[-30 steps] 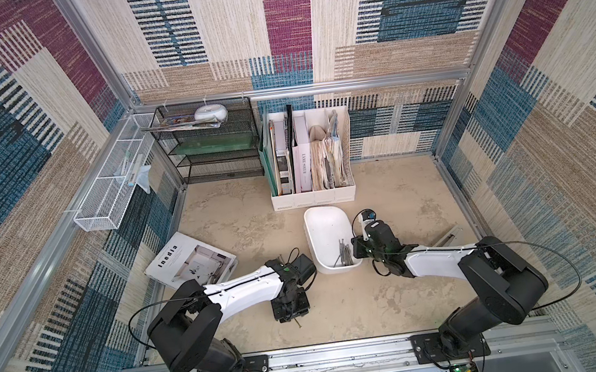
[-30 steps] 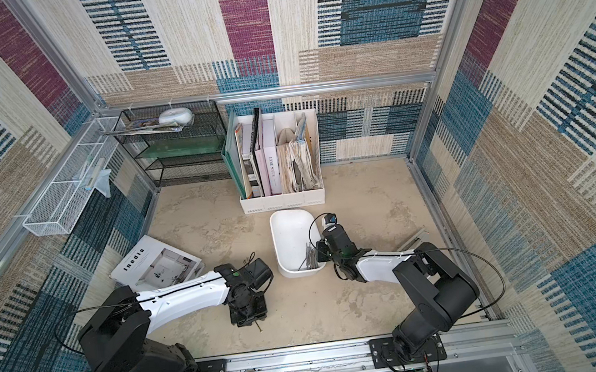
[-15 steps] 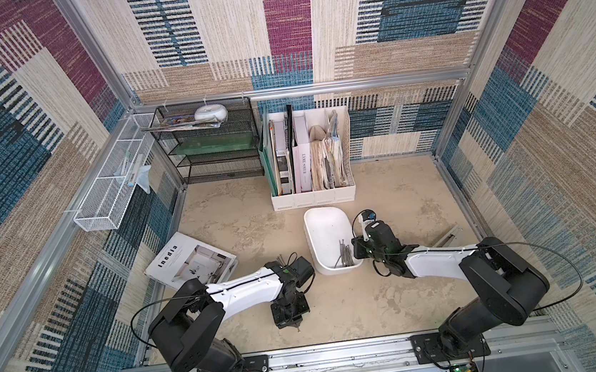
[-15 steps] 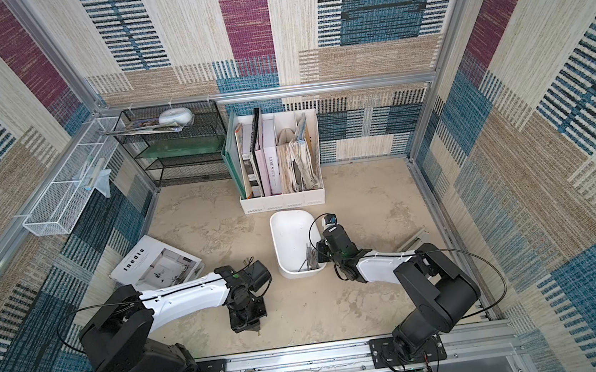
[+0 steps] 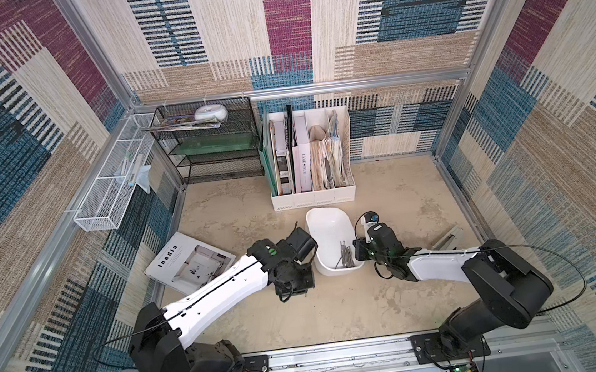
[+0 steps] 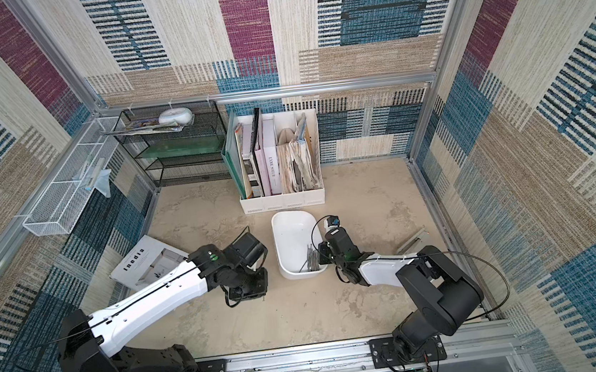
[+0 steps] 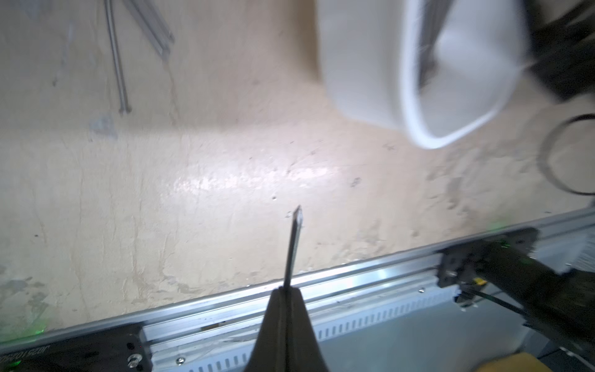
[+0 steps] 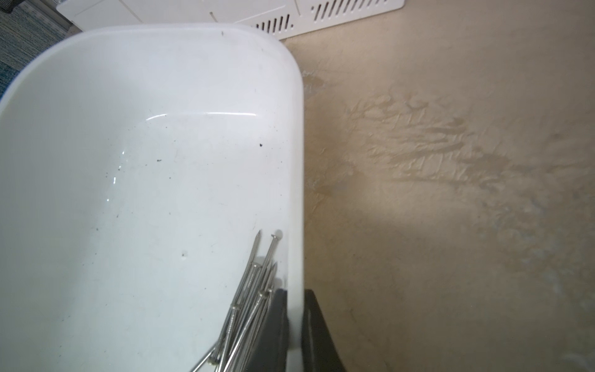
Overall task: Put the nails on the desktop into the storage box
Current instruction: Place the nail in the storage box.
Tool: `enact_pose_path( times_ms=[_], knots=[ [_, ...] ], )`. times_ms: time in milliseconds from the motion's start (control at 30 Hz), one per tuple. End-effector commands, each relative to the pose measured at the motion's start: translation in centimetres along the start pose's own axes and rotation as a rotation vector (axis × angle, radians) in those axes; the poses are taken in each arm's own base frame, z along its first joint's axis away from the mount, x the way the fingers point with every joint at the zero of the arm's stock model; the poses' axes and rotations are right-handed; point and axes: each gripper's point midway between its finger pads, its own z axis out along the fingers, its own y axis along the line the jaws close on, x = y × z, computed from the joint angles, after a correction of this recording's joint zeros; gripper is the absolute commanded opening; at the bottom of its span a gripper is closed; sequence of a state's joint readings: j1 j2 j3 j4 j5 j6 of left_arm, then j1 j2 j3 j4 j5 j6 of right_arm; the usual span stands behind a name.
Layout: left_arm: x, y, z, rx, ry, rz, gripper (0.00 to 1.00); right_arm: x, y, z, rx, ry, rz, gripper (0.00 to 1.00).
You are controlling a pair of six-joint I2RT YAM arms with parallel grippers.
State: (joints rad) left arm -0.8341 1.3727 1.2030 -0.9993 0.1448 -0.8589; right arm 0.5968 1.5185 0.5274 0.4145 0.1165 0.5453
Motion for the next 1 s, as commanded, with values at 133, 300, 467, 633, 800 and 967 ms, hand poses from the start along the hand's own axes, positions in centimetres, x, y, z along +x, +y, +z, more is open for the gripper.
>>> enact_pose_path(
  times_ms=[133, 300, 467, 633, 800, 967],
  knots=[
    [-4.6, -6.0, -4.3, 0.069, -0.085, 0.138, 0.00, 0.3, -1.1, -1.1, 0.032, -0.069, 0.057, 0.00],
    [-8.0, -10.4, -2.2, 0.098, -0.062, 0.195, 0.00, -0.5, -1.8, -3.0, 0.067, -0.189, 0.105, 0.00],
    [-10.3, -12.4, 2.2, 0.074, -0.017, 0.213, 0.00, 0.0, -2.4, -3.3, 0.091, -0.202, 0.126, 0.00],
    [-10.7, -12.5, 5.7, 0.040, 0.031, 0.214, 0.00, 0.0, -2.0, -2.9, 0.079, -0.189, 0.123, 0.00],
    [-10.7, -10.9, 9.2, -0.015, 0.049, 0.252, 0.00, -0.1, -1.4, -2.9, 0.055, -0.187, 0.117, 0.00],
    [-9.6, -9.7, 12.5, -0.031, 0.121, 0.228, 0.00, -0.2, -1.5, -2.9, 0.065, -0.181, 0.106, 0.00]
  ],
)
